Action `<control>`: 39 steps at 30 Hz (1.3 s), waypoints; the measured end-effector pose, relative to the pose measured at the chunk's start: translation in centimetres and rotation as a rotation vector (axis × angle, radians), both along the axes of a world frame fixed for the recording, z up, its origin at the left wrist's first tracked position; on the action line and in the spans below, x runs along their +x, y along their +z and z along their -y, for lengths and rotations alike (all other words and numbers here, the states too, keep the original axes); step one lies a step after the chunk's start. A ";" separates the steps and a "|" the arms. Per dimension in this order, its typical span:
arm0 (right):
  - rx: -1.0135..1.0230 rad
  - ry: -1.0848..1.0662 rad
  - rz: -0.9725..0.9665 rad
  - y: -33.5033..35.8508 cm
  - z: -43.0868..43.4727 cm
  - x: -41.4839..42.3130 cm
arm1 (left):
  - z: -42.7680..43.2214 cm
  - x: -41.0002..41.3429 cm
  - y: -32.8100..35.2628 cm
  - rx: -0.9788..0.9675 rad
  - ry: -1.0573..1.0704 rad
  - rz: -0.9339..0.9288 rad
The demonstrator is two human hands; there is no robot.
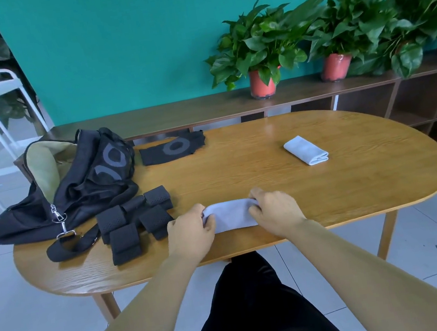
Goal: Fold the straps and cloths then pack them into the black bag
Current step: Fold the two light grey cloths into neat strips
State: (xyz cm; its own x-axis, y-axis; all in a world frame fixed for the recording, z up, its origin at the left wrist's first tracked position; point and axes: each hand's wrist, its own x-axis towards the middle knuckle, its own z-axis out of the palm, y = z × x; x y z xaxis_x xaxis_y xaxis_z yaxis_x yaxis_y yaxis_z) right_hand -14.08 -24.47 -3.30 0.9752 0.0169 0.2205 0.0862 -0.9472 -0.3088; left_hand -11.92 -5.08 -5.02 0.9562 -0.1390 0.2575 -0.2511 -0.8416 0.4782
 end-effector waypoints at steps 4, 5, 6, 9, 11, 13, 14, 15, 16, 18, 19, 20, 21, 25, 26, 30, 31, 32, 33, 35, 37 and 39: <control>0.035 -0.110 -0.026 -0.7 -0.2 1.5 | 0.9 0.1 0.0 0.032 0.135 -0.010; 0.027 -0.126 -0.030 -0.8 -0.3 1.8 | 1.0 0.3 -0.1 0.042 0.158 -0.020; 0.017 -0.140 -0.032 -0.9 -0.4 1.9 | 1.1 0.3 -0.1 0.051 0.178 -0.031; -0.013 -0.177 -0.063 -1.3 -0.8 2.6 | 1.5 0.9 -0.3 0.072 0.211 -0.066; -0.043 -0.207 -0.089 -1.7 -1.0 3.0 | 1.6 1.2 -0.6 0.106 0.222 -0.093; -0.059 -0.236 -0.110 -1.9 -1.1 3.2 | 1.5 1.6 -0.9 0.078 0.210 -0.101; -0.057 -0.246 -0.115 -1.9 -1.1 3.3 | 1.5 1.8 -1.0 0.055 0.199 -0.118; -0.054 -0.253 -0.123 -2.0 -1.2 3.4 | 1.5 2.0 -0.9 0.047 0.185 -0.140; -0.051 -0.257 -0.130 -2.0 -1.2 3.5 | 1.4 2.1 -0.9 0.060 0.171 -0.159; -0.044 -0.259 -0.137 -2.0 -1.2 3.6 | 1.4 2.2 -0.6 0.100 0.145 -0.169; -0.041 -0.259 -0.134 -1.9 -1.3 3.6 | 1.4 2.3 -0.4 0.117 0.134 -0.169; -0.041 -0.259 -0.129 -1.9 -1.3 3.5 | 1.3 2.4 -0.1 0.133 0.127 -0.174; -0.044 -0.257 -0.124 -1.9 -1.3 3.4 | 1.3 2.6 0.0 0.149 0.120 -0.181; -0.062 -0.253 -0.101 -1.8 -1.0 3.0 | 0.8 3.1 0.5 0.135 0.125 -0.191; -0.070 -0.255 -0.079 -1.8 -0.8 2.8 | 0.7 3.0 0.7 0.116 0.132 -0.177; -0.128 -0.215 0.174 -1.8 -0.7 2.0 | 1.1 1.8 0.6 0.236 0.095 0.107; -0.143 -0.169 0.258 -1.8 -0.9 1.8 | 1.3 1.4 0.6 0.247 0.065 0.199; -0.138 -0.097 0.338 -1.7 -1.1 1.4 | 1.5 1.1 0.5 0.251 0.034 0.256; -0.142 -0.003 0.379 -1.8 -1.3 1.1 | 1.7 0.7 0.3 0.276 0.001 0.280; -0.177 0.177 0.192 -2.0 -1.9 0.1 | 2.1 0.1 -0.6 0.353 -0.046 0.201; -0.233 0.254 -0.011 -2.6 -1.8 -0.5 | 2.2 -0.2 -1.7 0.403 -0.048 0.045; -0.230 0.245 -0.078 -3.1 -1.5 -0.6 | 2.2 0.0 -2.2 0.426 -0.062 -0.095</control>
State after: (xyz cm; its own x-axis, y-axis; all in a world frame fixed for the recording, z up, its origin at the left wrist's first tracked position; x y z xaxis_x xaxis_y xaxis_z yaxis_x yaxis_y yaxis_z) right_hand -14.73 -22.93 -6.36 0.9496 0.2938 0.1090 0.3048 -0.9467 -0.1037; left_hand -11.97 -7.24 -7.26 0.9594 -0.2717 0.0761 -0.2791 -0.9533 0.1154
